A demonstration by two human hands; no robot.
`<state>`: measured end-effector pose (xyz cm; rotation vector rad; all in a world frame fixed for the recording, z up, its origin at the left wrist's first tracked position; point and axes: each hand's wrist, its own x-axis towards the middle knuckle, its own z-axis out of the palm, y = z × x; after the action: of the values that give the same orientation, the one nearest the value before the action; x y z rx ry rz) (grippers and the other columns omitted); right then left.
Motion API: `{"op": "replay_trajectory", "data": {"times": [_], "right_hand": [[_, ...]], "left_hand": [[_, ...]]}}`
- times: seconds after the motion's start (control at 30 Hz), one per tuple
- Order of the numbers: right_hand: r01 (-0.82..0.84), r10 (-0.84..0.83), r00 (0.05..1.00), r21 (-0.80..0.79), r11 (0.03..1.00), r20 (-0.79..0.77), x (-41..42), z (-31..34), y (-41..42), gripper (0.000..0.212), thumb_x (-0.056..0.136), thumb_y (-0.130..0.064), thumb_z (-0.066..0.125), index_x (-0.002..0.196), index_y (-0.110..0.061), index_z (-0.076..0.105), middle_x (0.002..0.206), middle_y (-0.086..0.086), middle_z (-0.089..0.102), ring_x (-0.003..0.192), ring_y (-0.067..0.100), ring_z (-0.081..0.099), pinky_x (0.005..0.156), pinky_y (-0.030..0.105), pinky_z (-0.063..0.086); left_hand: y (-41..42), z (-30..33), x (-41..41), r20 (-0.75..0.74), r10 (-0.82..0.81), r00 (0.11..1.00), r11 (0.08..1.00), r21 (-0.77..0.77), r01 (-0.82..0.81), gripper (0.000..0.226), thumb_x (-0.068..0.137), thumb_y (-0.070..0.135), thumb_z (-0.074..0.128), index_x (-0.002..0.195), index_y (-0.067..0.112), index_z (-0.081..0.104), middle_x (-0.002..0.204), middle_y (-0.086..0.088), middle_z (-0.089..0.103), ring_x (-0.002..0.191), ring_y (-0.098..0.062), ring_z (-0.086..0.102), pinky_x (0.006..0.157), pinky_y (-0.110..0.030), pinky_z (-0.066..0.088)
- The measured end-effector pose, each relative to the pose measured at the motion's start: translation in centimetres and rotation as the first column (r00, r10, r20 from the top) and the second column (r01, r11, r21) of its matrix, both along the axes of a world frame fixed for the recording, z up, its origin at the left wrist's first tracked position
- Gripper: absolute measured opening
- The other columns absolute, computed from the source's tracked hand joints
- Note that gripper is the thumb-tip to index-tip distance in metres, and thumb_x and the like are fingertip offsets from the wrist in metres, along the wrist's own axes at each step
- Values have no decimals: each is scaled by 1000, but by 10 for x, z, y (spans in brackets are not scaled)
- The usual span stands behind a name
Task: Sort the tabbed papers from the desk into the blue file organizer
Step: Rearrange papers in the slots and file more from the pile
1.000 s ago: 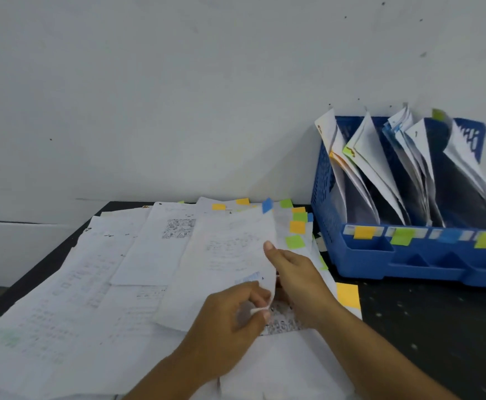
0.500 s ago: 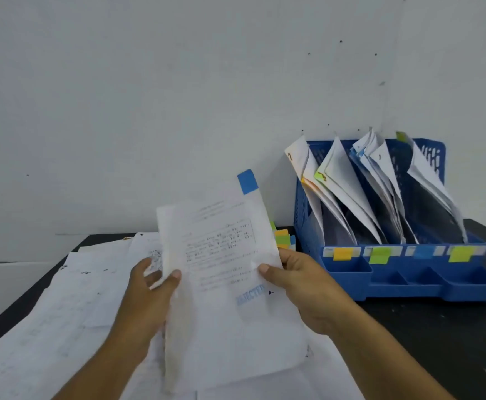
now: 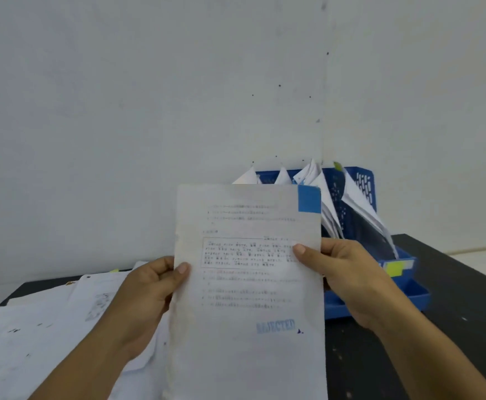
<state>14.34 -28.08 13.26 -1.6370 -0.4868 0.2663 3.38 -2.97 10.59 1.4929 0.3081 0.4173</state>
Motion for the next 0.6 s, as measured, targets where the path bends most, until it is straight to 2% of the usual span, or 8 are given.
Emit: {"op": "replay_trajectory", "data": {"times": [0.1,0.17,0.23,0.3,0.37,0.43,0.5,0.6], "right_hand": [[64,-47,991,-134,989,129,4,14,-26,17,98,-32,58,99,-25,74,90,-9,77,75,9,71,64,25,52],[128,-105,979,-123,984,176,8,26,-43,14,96,-29,62,96,-23,75,85,-7,77,61,5,67,58,22,49],[233,-221,954,-35,972,201,15,39,-60,15,92,-27,67,91,-15,76,79,-1,77,58,13,66,58,30,52],[367,-376,900,81,927,221,25,54,-77,18,89,-28,71,80,-14,77,71,1,75,59,24,61,60,36,51],[486,-516,815,175,857,265,36,69,-93,21,87,-30,74,69,-20,76,56,-5,67,52,20,50,56,34,44],[561,-620,737,268,783,269,45,86,-105,29,88,-30,75,63,-16,72,47,-7,58,48,17,45,54,33,42],[601,-698,662,362,713,274,49,101,-113,26,90,-30,73,68,-15,70,50,-7,59,46,14,47,51,30,45],[617,-761,561,449,647,325,55,122,-117,18,94,-30,68,82,-16,71,65,-4,64,43,5,51,46,17,46]], "left_hand": [[-15,17,18,19,-34,999,999,13,33,24,91,19,58,108,5,69,104,-10,74,99,-28,70,90,-41,51],[-26,28,30,35,-56,998,997,47,55,23,91,21,60,106,8,70,103,-8,74,98,-27,70,88,-40,52],[-38,40,44,55,-67,996,994,95,61,21,92,23,59,105,11,72,101,-6,75,95,-25,70,84,-37,53],[-52,51,60,98,-76,992,996,63,70,22,96,25,56,105,13,71,100,-5,75,92,-21,71,79,-33,53],[-66,60,78,127,-55,990,997,-37,60,22,98,27,52,108,13,66,102,-4,74,94,-18,70,76,-29,53],[-77,66,96,145,-25,989,993,-110,41,20,100,24,50,112,13,62,108,-5,71,99,-18,67,81,-30,54],[-86,69,112,161,3,987,993,-117,16,17,100,19,51,111,12,61,107,-7,68,98,-23,66,90,-38,55],[-100,74,135,139,112,984,992,44,-119,15,97,24,53,108,17,61,90,-2,64,83,-20,64,91,-45,54]]}}
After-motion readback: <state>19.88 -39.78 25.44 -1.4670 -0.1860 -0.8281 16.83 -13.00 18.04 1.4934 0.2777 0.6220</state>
